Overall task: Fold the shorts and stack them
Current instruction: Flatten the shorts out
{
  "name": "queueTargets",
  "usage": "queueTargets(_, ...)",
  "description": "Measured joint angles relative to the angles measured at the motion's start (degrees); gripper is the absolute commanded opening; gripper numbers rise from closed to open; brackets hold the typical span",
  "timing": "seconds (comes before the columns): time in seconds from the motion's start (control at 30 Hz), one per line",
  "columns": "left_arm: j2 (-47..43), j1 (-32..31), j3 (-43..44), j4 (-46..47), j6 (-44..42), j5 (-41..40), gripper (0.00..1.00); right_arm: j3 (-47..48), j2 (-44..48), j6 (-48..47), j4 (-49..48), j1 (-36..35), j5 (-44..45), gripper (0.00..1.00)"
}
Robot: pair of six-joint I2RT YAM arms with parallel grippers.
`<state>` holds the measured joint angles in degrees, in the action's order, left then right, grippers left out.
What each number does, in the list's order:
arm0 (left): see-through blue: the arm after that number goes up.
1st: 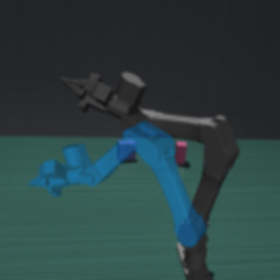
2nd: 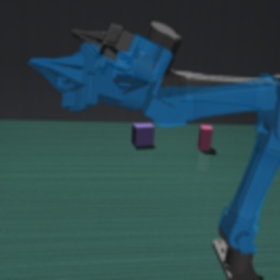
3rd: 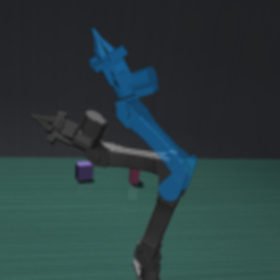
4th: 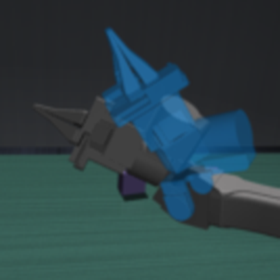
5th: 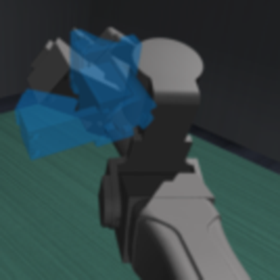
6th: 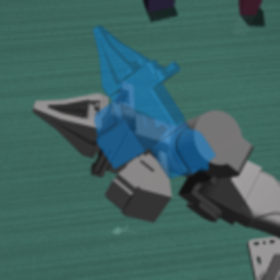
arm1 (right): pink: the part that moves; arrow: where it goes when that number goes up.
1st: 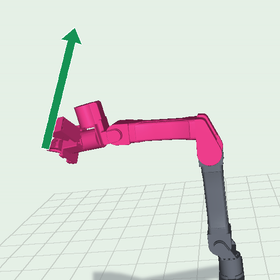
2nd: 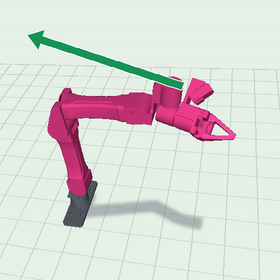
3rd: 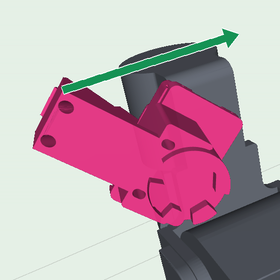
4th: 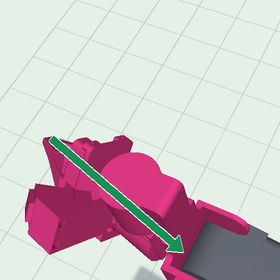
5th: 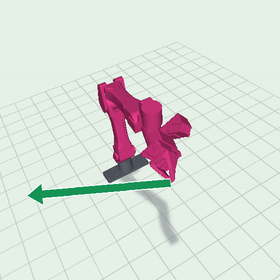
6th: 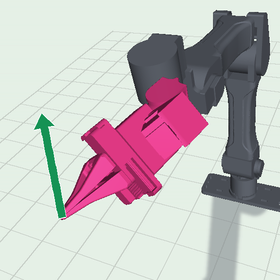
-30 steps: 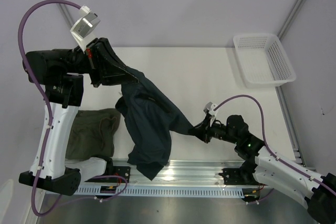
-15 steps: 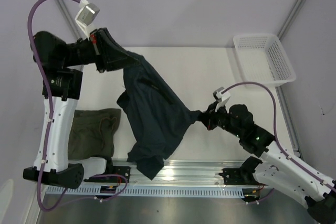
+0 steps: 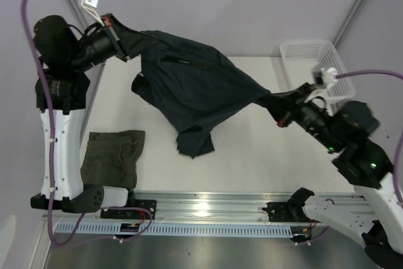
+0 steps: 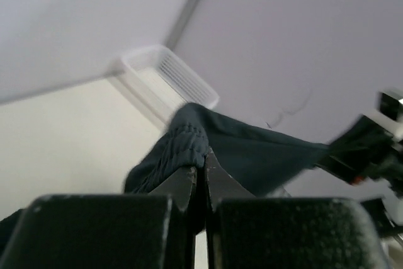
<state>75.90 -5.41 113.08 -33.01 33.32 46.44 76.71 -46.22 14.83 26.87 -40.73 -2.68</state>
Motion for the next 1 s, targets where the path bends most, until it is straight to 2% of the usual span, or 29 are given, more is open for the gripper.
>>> queueTargets(0.1, -2.45, 1.07, 7.69, -4.98, -2.4, -5.51, 0.01, 6.23, 3.82, -0.46, 4.22, 0.0, -0.83, 0.0)
queueTargets(0.2, -9.55, 1.31, 10.73, -6.32, -3.5, -9.35, 0.0, 11.02, 7.48, -0.02, 7.96, 0.07, -2.6, 0.0)
queueTargets(0.37, -24.3, 1.31, 7.37, -4.5, -3.76, -10.54, 0.0, 13.07, 12.24, 2.27, 12.94, 1.03, -8.26, 0.0)
queueTargets(0.43, -27.69, 1.31, 6.73, -4.13, -3.67, -10.45, 0.0, 13.07, 13.16, 3.02, 14.88, 1.62, -9.05, 0.0)
queueTargets(0.53, -28.04, 1.31, 7.37, -2.95, -3.23, -9.79, 0.0, 15.76, 12.0, 3.5, 18.99, 1.9, -8.98, 0.0)
queueTargets(0.7, -17.94, 1.31, 11.26, -1.79, -2.12, -8.04, 0.0, 22.99, 3.54, 3.13, 21.7, 1.68, -4.09, 0.0)
queueTargets(0.8, -12.96, 1.31, 3.91, 1.99, -1.62, -7.65, 0.0, 22.05, -3.02, 3.37, 21.59, 1.57, 0.37, 0.0)
queueTargets(0.9, -11.63, 1.33, -13.31, 7.34, -1.68, -8.72, 0.0, 15.65, -7.8, 4.31, 21.24, 2.16, 2.95, 0.0)
queueTargets(1.0, -8.61, 1.36, -29.77, 10.95, -1.84, -10.75, 0.0, 4.92, -10.73, 6.32, 19.91, 4.59, 3.91, 0.0)
